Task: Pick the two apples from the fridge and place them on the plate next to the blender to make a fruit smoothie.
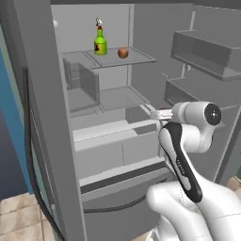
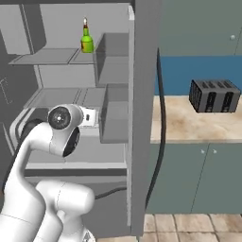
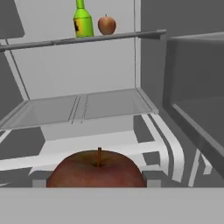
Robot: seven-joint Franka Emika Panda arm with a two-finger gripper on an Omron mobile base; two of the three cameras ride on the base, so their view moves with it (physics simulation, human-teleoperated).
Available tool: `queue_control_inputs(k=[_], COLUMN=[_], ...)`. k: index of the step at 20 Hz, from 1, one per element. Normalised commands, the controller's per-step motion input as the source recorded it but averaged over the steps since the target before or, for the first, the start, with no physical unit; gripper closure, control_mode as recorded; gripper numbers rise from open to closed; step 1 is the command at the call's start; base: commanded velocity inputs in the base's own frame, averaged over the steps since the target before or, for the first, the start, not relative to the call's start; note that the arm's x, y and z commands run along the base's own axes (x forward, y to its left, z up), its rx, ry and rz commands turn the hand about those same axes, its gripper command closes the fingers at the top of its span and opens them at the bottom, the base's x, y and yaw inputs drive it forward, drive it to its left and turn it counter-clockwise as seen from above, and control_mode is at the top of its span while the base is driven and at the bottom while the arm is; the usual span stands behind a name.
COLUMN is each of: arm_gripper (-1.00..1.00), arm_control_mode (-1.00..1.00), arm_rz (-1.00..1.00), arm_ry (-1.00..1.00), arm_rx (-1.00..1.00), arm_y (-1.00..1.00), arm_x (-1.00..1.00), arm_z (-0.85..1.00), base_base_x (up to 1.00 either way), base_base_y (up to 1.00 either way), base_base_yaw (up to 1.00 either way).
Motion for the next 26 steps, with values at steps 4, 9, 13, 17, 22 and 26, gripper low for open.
queue_control_inputs(k=[4, 9, 13, 17, 22, 26], arm_gripper=[1.00, 1.00, 1.00, 1.00, 1.00, 1.00], arm_control_mode=[1.00, 1.00, 1.00, 1.00, 1.00, 1.00], arm_rz=[0.00, 0.00, 0.00, 0.00, 0.00, 0.00], arm_ry=[0.00, 0.00, 0.00, 0.00, 0.00, 0.00], arm_rx=[0.00, 0.00, 0.00, 0.00, 0.00, 0.00], arm_y=[0.00, 0.00, 0.00, 0.00, 0.00, 0.00], arm_x=[0.00, 0.00, 0.00, 0.00, 0.00, 0.00], arm_z=[0.00, 0.00, 0.00, 0.00, 0.00, 0.00], base_base_x=[-0.48, -0.42, -0.23, -0.14, -0.06, -0.86], base_base_y=[0.38, 0.40, 0.79, 0.95, 0.98, 0.16], base_base_yaw=[-0.70, -0.71, -0.57, -0.49, -0.24, -0.16])
